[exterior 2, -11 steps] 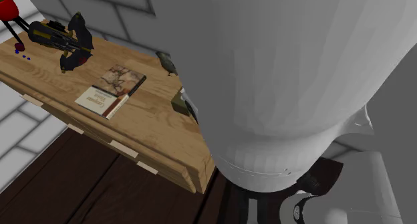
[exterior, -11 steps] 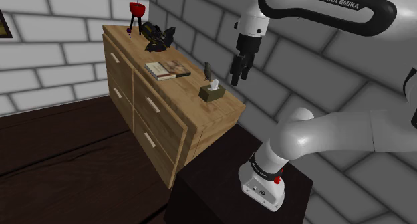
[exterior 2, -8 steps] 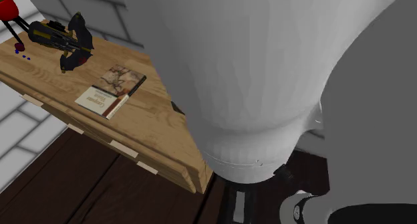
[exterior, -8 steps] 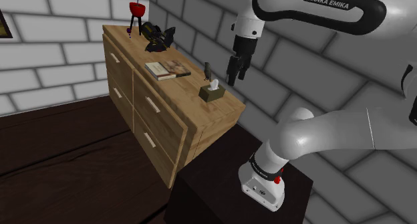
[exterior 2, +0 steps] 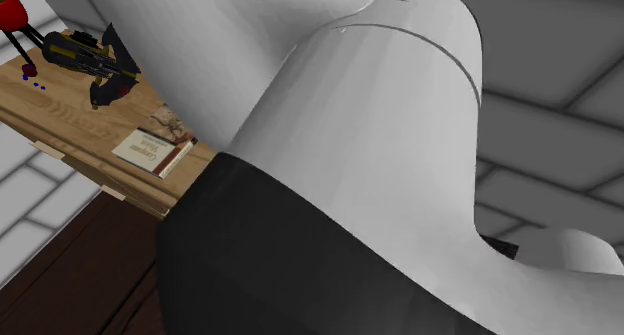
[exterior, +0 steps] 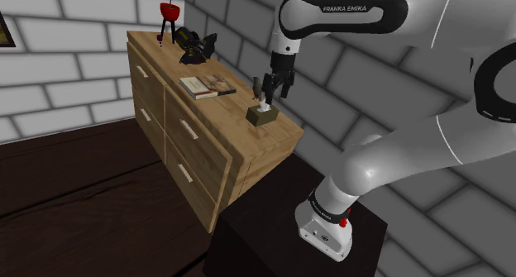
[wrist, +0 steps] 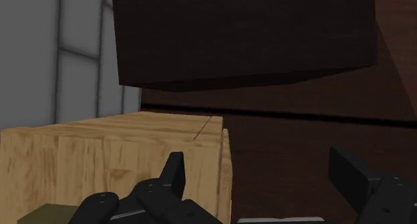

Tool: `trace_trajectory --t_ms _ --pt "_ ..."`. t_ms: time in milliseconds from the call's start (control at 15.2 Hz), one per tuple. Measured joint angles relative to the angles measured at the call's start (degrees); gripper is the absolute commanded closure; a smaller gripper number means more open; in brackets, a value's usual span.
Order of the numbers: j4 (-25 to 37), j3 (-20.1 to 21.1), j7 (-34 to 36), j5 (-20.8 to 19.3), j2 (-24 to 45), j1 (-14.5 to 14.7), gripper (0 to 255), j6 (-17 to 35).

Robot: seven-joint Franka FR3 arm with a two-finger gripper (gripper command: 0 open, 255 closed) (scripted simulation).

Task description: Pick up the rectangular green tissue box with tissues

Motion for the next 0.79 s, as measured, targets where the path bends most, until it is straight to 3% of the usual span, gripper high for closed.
trace_trajectory --t_ms 792 --pt "10.89 -2.81 5.93 -6.48 23.81 -5.60 0 11.95"
